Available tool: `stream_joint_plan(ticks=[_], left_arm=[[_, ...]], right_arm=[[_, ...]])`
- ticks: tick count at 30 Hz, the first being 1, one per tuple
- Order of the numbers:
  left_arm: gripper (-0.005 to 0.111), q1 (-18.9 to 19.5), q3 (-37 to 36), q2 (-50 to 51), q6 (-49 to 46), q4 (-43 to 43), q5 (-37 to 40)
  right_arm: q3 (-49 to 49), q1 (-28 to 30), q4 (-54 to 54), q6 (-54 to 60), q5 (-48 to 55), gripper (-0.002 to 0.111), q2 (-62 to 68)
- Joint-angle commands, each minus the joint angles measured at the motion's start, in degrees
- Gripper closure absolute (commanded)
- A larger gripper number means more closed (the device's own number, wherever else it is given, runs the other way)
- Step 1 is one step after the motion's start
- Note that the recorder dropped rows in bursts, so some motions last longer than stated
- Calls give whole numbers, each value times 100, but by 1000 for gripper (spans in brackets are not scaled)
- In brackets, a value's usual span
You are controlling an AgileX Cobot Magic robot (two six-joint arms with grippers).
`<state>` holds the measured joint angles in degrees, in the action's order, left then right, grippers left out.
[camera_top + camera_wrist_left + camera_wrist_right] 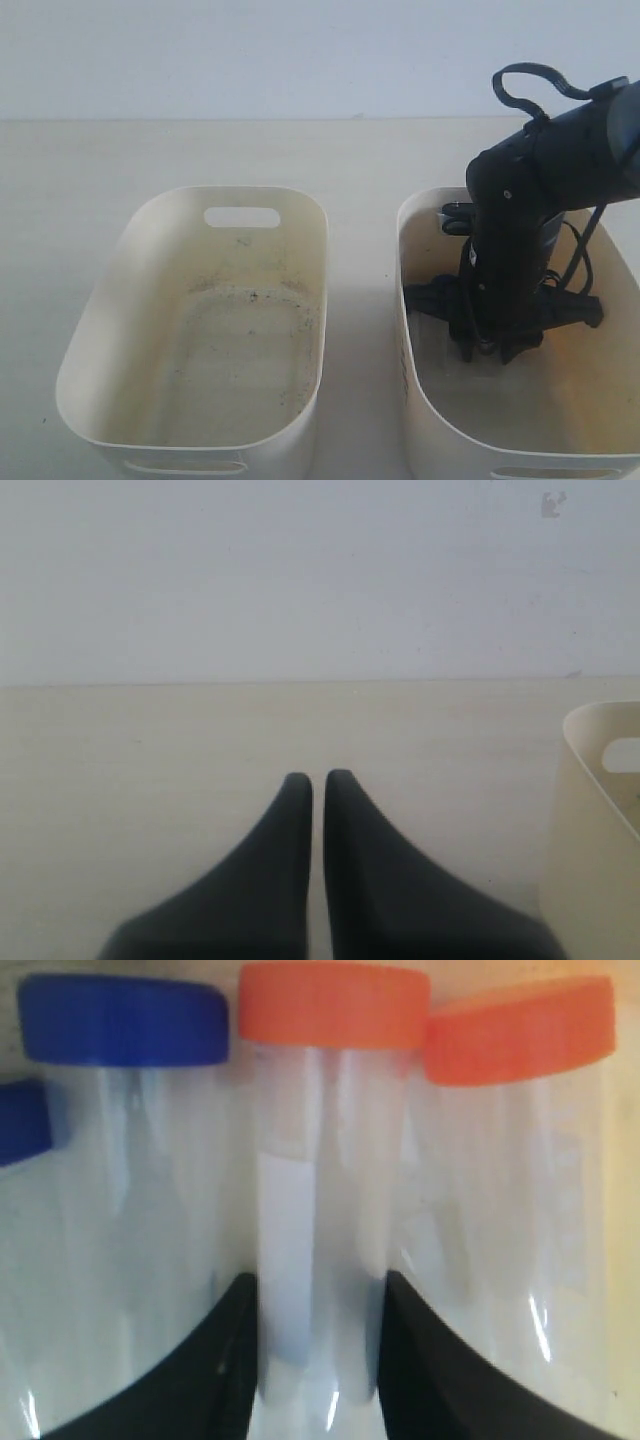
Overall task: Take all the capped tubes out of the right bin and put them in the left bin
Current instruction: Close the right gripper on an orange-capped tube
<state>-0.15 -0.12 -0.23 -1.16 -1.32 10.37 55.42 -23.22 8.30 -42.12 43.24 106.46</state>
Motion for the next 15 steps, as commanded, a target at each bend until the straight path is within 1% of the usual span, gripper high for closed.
stream_joint_plan(ticks=[1, 15], left_arm=[[103, -41, 12, 23, 24, -19, -38], [103, -41, 12, 23, 24, -19, -38]], right_arm=[[-9, 35, 134, 53, 85, 108, -33], [-9, 35, 315, 68, 864, 108, -1518]])
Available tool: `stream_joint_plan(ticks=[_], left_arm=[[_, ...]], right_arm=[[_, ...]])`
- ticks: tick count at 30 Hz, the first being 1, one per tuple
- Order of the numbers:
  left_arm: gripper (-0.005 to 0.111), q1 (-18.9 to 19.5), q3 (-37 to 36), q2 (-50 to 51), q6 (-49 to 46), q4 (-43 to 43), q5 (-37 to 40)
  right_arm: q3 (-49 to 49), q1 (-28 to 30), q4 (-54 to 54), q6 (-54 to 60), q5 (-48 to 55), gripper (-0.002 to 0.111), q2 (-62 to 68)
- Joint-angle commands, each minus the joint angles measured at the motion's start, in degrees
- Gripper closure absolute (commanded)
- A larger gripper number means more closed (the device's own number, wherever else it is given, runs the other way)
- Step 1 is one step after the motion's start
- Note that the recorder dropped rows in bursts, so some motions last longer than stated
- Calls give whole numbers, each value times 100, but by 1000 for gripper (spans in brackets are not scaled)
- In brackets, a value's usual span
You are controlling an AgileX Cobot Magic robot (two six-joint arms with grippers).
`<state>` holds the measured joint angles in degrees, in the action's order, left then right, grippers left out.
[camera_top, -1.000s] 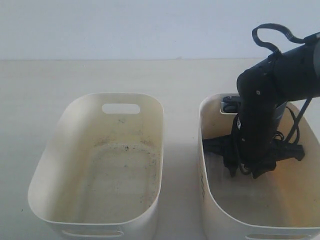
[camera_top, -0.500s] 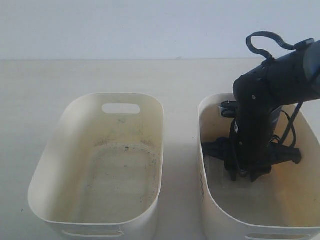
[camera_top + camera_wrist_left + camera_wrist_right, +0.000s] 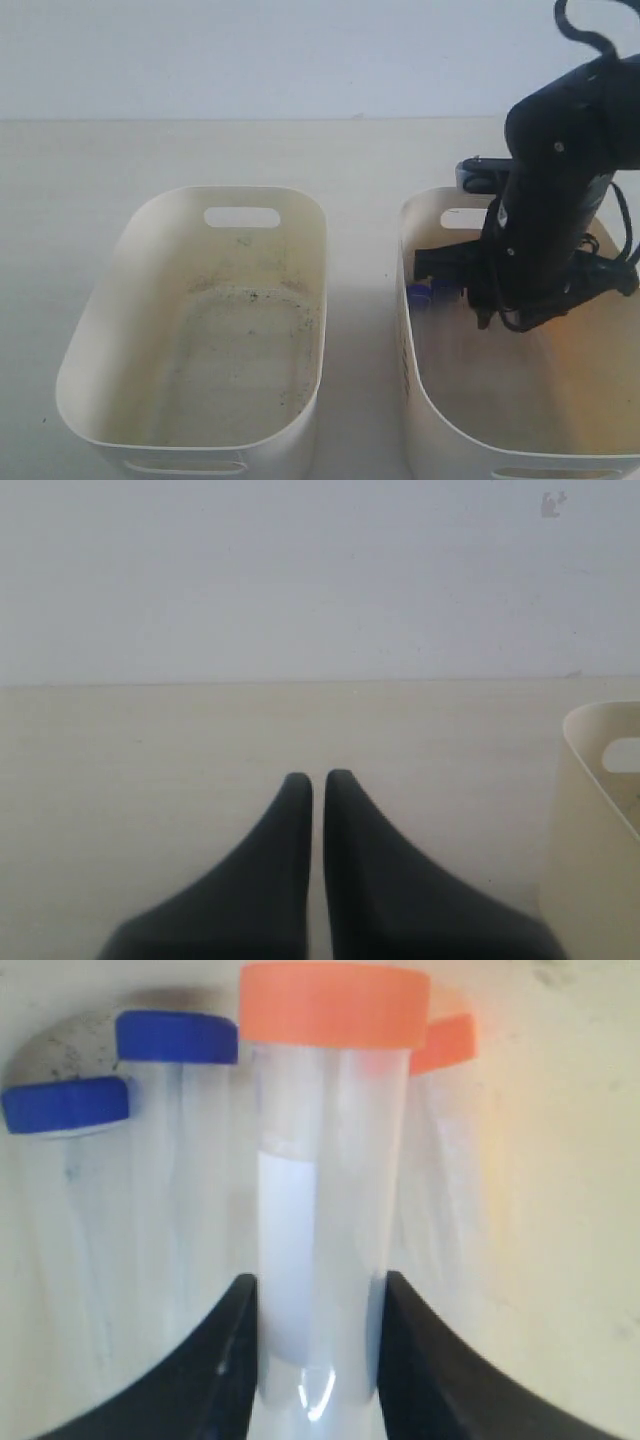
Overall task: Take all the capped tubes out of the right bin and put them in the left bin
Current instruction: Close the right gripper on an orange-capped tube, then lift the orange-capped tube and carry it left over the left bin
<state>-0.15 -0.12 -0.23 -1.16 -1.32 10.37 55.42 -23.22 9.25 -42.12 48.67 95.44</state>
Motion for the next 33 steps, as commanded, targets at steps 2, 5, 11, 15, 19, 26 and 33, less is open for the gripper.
stream_joint_plan(ticks=[2, 5, 11, 15, 19, 26, 33], left_arm=[[103, -41, 12, 23, 24, -19, -38], [103, -41, 12, 23, 24, -19, -38], [103, -41, 12, 23, 24, -19, -38], [103, -41, 12, 23, 24, -19, -38], [103, -41, 12, 23, 24, -19, -38], [103, -41, 12, 23, 24, -19, -38], [103, -41, 12, 23, 24, -19, -38]], right_arm=[[-9, 35, 305, 96, 431, 108, -639], [-9, 35, 409, 96, 503, 108, -1011], [-9, 21, 388, 217, 418, 108, -1584], [-9, -242, 344, 281, 147, 108, -1896], [-9, -807, -30, 359, -414, 108, -2030], [-9, -1775, -1063, 725, -1855, 108, -1889], [3, -2398, -1089, 800, -2677, 108, -1490]])
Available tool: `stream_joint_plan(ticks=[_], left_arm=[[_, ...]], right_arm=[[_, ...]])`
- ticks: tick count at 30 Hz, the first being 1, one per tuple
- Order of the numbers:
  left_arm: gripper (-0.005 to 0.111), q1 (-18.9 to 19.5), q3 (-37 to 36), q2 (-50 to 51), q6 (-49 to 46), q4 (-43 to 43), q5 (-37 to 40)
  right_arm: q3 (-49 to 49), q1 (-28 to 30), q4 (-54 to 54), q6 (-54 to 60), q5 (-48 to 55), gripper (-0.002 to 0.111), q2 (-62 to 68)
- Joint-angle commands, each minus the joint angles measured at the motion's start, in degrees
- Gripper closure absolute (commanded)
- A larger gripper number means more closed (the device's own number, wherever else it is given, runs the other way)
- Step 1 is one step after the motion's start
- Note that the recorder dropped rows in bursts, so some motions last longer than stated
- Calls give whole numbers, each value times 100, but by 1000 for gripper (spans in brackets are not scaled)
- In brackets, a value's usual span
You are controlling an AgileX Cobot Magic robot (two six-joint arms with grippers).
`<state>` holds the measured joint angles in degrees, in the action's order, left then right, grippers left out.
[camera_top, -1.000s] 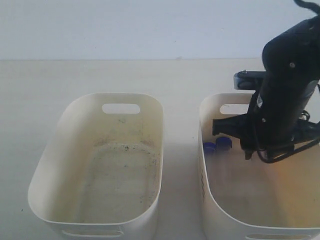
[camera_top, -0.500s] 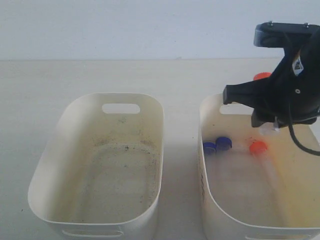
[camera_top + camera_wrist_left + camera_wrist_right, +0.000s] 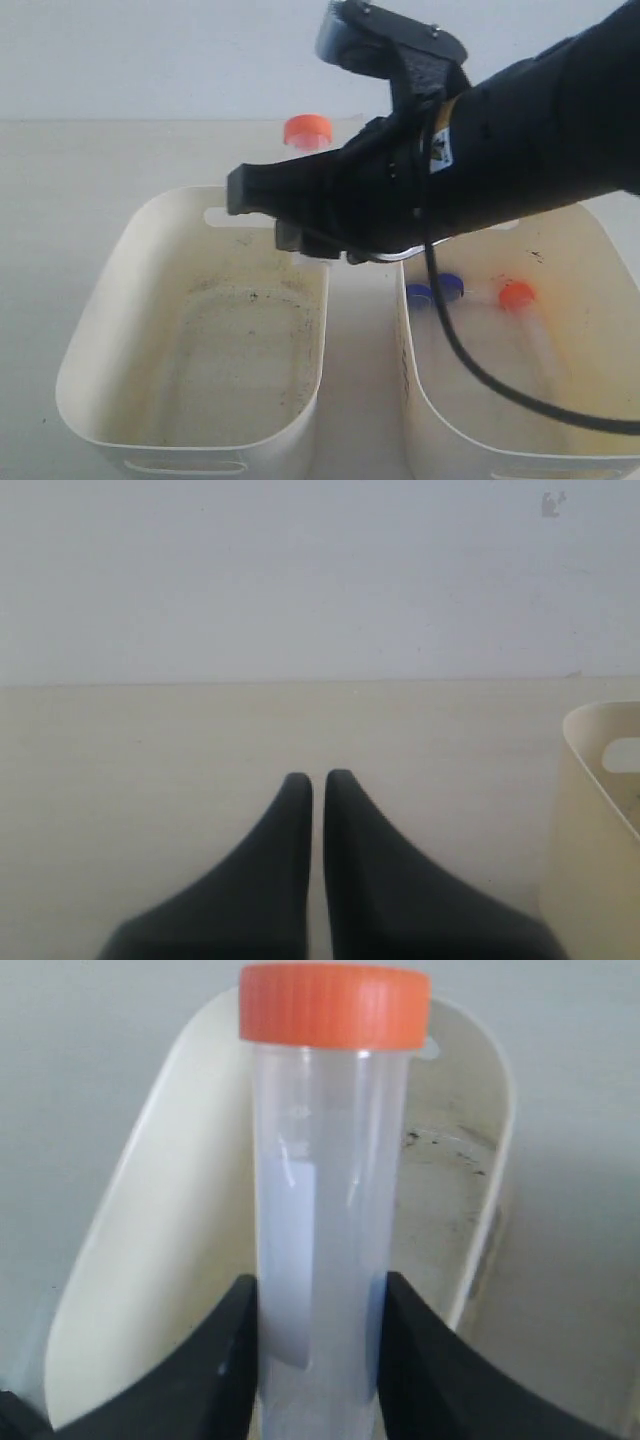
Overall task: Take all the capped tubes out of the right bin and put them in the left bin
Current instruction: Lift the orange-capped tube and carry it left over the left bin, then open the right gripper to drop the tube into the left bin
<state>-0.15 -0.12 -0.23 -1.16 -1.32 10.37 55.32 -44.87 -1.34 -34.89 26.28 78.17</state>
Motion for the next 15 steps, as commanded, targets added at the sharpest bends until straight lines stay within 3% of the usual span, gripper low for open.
stream_joint_plan(ticks=[1, 9, 12, 15], left_arm=[[103, -41, 12, 23, 24, -19, -38], [103, -41, 12, 23, 24, -19, -38], [103, -41, 12, 23, 24, -19, -38], [103, -41, 12, 23, 24, -19, -38]], right_arm=[[13, -270, -31, 77, -517, 108, 338], [13, -315, -179, 123, -815, 104, 892], [13, -315, -179, 225, -838, 85, 960], [13, -315, -179, 250, -914, 55, 970]])
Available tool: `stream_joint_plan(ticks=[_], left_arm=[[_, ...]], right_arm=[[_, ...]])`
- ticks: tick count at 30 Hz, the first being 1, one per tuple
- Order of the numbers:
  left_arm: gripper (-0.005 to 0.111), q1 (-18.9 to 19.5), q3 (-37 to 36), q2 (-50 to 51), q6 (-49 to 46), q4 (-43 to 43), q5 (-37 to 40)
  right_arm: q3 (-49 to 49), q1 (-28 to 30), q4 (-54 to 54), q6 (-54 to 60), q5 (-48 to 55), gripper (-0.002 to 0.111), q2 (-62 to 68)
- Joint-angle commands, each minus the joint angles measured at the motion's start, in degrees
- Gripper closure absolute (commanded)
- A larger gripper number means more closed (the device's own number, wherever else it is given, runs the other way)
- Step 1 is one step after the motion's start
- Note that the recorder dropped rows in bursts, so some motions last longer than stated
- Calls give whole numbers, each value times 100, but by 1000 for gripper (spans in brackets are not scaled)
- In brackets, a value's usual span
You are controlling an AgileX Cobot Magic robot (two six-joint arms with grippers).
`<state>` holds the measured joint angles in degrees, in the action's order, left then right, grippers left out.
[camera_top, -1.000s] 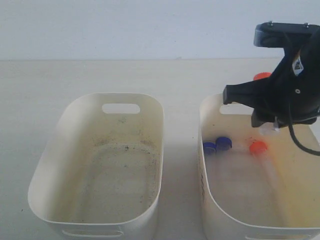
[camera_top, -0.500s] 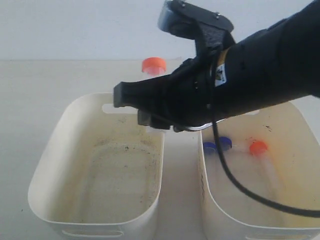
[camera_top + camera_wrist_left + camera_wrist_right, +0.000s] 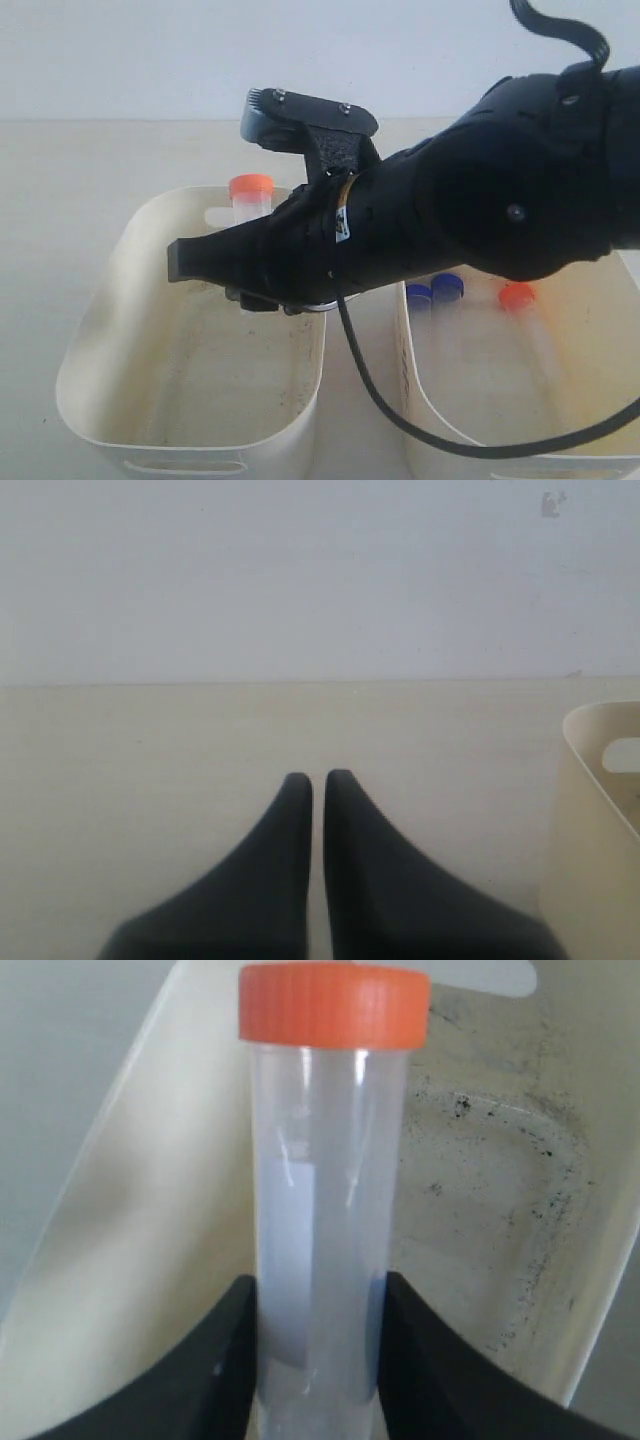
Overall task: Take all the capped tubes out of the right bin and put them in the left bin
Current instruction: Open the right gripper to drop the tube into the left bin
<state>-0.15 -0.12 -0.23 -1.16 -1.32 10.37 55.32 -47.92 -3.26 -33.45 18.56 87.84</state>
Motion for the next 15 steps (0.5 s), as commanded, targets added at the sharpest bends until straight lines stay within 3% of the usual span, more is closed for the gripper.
stream_joint_plan(ticks=[1, 3, 7, 10, 15], left_arm=[[103, -41, 12, 23, 24, -19, -38], [103, -41, 12, 23, 24, -19, -38], [103, -41, 12, 23, 24, -19, -38], [103, -41, 12, 23, 24, -19, -38], [103, -41, 12, 23, 24, -19, -38]], right_arm=[[13, -10, 14, 105, -167, 47, 2], [13, -10, 14, 105, -181, 39, 2], [13, -10, 14, 105, -181, 47, 2], [13, 3, 14, 105, -157, 61, -64], [13, 204, 326, 105, 14, 96, -446]])
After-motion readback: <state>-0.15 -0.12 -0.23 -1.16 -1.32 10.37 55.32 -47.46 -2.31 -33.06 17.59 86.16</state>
